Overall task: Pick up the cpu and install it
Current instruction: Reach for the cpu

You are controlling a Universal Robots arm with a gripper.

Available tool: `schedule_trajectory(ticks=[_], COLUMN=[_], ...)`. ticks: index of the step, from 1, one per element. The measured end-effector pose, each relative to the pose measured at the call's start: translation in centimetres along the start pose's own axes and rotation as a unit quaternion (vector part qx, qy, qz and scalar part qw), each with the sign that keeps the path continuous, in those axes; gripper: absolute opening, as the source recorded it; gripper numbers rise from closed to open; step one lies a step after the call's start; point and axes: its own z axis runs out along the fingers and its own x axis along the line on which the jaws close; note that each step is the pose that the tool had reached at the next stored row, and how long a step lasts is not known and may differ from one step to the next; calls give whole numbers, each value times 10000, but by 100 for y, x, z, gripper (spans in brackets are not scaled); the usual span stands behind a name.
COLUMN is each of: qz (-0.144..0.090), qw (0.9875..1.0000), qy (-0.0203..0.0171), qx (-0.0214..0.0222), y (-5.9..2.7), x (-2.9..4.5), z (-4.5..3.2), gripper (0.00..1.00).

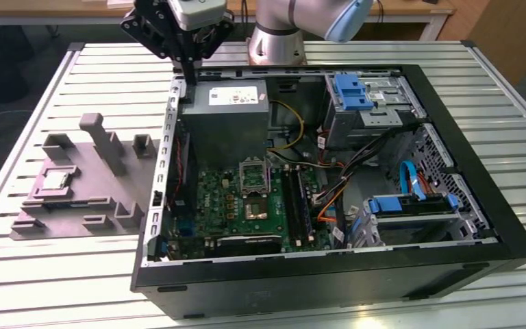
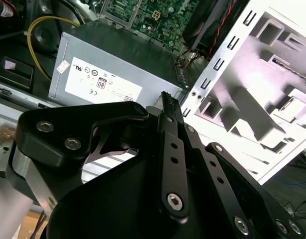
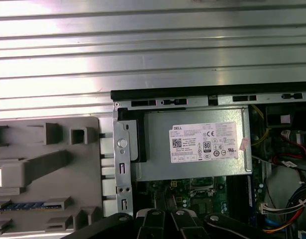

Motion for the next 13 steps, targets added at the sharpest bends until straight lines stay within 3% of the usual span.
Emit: schedule_trajectory(ticks=[13], qz=[0], qw=[10000], qy=[0], qx=[0], y=[-3], x=[45], z=[0], gripper=[11])
